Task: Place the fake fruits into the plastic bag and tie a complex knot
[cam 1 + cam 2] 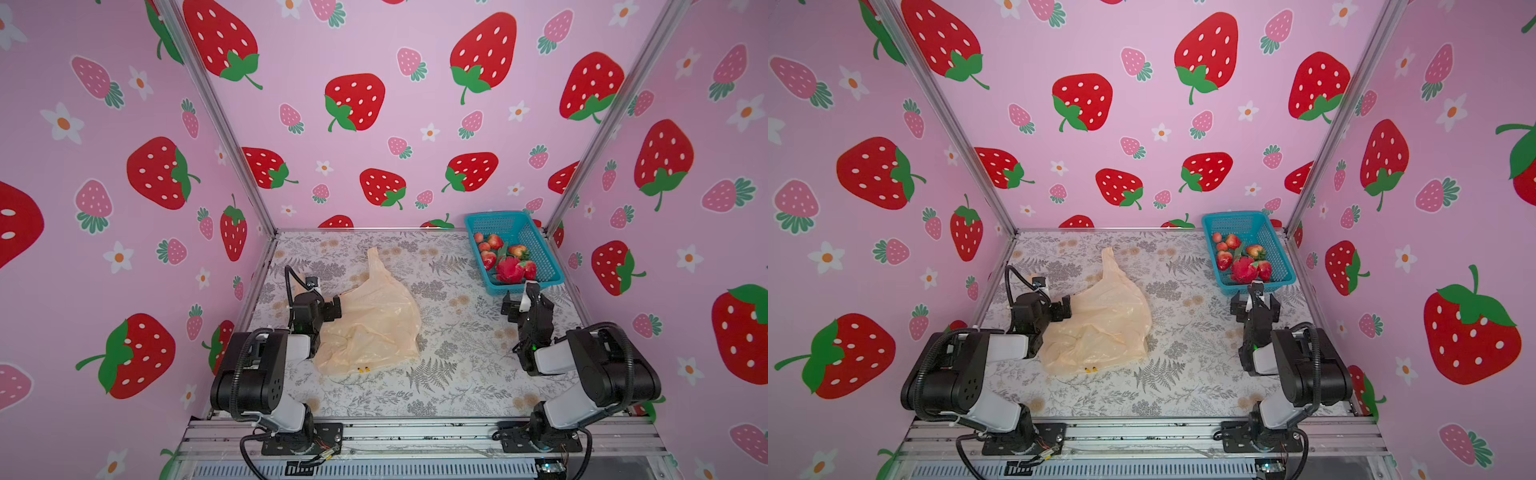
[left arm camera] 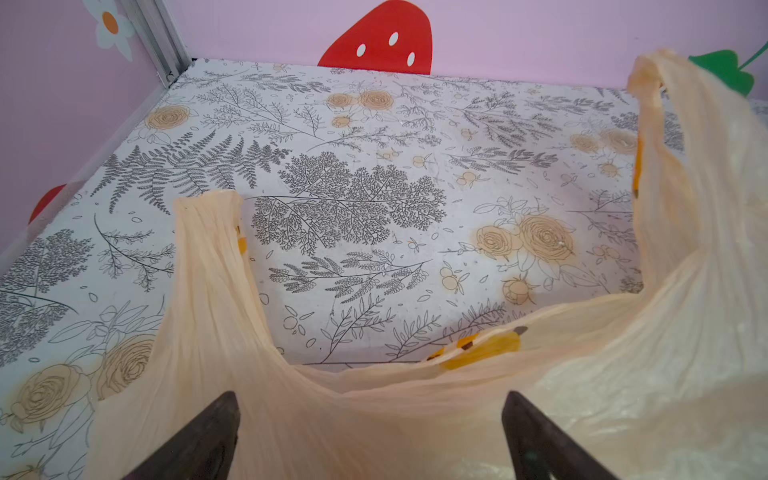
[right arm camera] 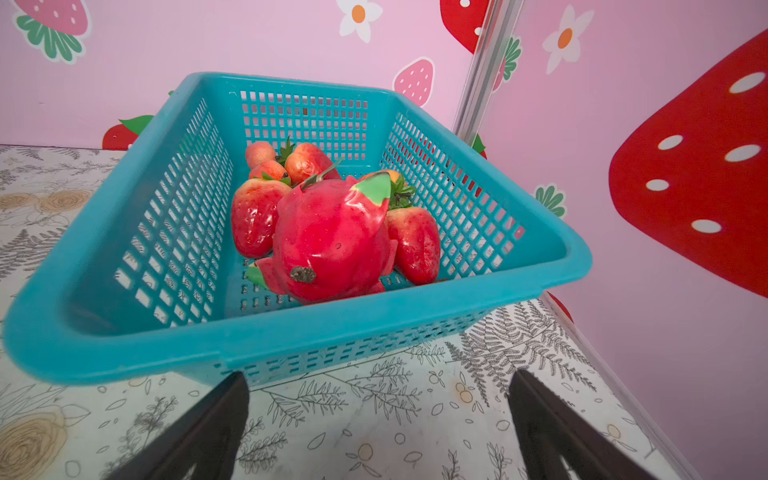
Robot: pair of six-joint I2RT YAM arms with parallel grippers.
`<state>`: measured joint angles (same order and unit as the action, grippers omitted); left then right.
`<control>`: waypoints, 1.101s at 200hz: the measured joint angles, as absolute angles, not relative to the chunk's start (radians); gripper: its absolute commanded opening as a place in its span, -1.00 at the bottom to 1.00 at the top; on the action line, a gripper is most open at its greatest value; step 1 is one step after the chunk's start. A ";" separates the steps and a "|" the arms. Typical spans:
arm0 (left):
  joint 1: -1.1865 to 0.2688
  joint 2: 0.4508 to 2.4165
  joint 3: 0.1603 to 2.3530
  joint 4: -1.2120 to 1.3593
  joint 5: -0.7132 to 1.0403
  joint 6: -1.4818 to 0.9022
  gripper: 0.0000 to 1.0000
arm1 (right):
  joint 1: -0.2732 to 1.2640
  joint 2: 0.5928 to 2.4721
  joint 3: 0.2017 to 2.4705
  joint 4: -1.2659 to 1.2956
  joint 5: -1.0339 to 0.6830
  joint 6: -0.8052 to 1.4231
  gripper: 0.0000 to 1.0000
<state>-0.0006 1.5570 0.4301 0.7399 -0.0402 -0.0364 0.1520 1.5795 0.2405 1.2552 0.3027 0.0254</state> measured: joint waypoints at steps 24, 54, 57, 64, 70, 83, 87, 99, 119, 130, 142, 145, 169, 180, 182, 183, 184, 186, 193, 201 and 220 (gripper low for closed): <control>-0.001 1.557 0.430 0.740 -0.040 -0.036 0.98 | 0.152 1.579 0.241 1.256 0.303 0.025 0.99; -0.001 1.557 0.430 0.740 -0.040 -0.036 0.98 | 0.152 1.579 0.241 1.255 0.303 0.025 0.99; -0.001 1.557 0.430 0.740 -0.040 -0.036 0.98 | 0.152 1.579 0.241 1.255 0.303 0.025 0.99; -0.001 1.557 0.430 0.740 -0.040 -0.036 0.98 | 0.152 1.579 0.241 1.255 0.303 0.025 0.99; -0.001 1.557 0.431 0.740 -0.040 -0.036 0.98 | 0.152 1.579 0.241 1.255 0.303 0.025 0.99; 0.000 1.557 0.431 0.740 -0.040 -0.036 0.99 | 0.152 1.579 0.241 1.256 0.303 0.025 0.99; 0.000 1.557 0.431 0.740 -0.040 -0.036 0.99 | 0.152 1.579 0.241 1.256 0.303 0.025 0.99; 0.000 1.557 0.431 0.740 -0.040 -0.036 0.98 | 0.152 1.579 0.241 1.256 0.303 0.025 0.99; 0.001 1.557 0.431 0.740 -0.039 -0.037 0.98 | 0.152 1.579 0.241 1.255 0.303 0.025 0.99; 0.003 1.557 0.431 0.740 -0.032 -0.037 0.98 | 0.152 1.579 0.241 1.256 0.303 0.025 0.99; 0.007 1.557 0.431 0.740 -0.024 -0.037 0.99 | 0.152 1.579 0.241 1.255 0.303 0.025 0.99; 0.008 1.557 0.431 0.739 -0.024 -0.037 0.98 | 0.152 1.579 0.241 1.255 0.303 0.025 0.99; 0.010 1.557 0.431 0.739 -0.018 -0.037 0.99 | 0.152 1.579 0.241 1.255 0.303 0.025 0.99; 0.010 1.557 0.431 0.739 -0.015 -0.037 0.99 | 0.152 1.579 0.241 1.256 0.303 0.025 0.99; 0.010 1.557 0.431 0.739 -0.015 -0.037 0.98 | 0.152 1.579 0.241 1.256 0.303 0.025 1.00; 0.010 1.557 0.431 0.739 -0.015 -0.037 0.98 | 0.152 1.579 0.241 1.256 0.303 0.025 1.00; 0.010 1.557 0.431 0.739 -0.015 -0.037 0.98 | 0.152 1.579 0.241 1.256 0.303 0.025 0.99; 0.010 1.557 0.431 0.740 -0.015 -0.037 0.99 | 0.152 1.579 0.241 1.256 0.303 0.025 0.99; 0.010 1.557 0.431 0.739 -0.015 -0.037 0.99 | 0.152 1.578 0.241 1.257 0.303 0.025 0.97; 0.010 1.549 0.431 0.732 -0.018 -0.039 0.99 | 0.152 1.567 0.239 1.252 0.303 0.025 0.96; 0.010 1.467 0.431 0.660 -0.043 -0.054 0.98 | 0.153 1.452 0.225 1.190 0.326 0.034 0.95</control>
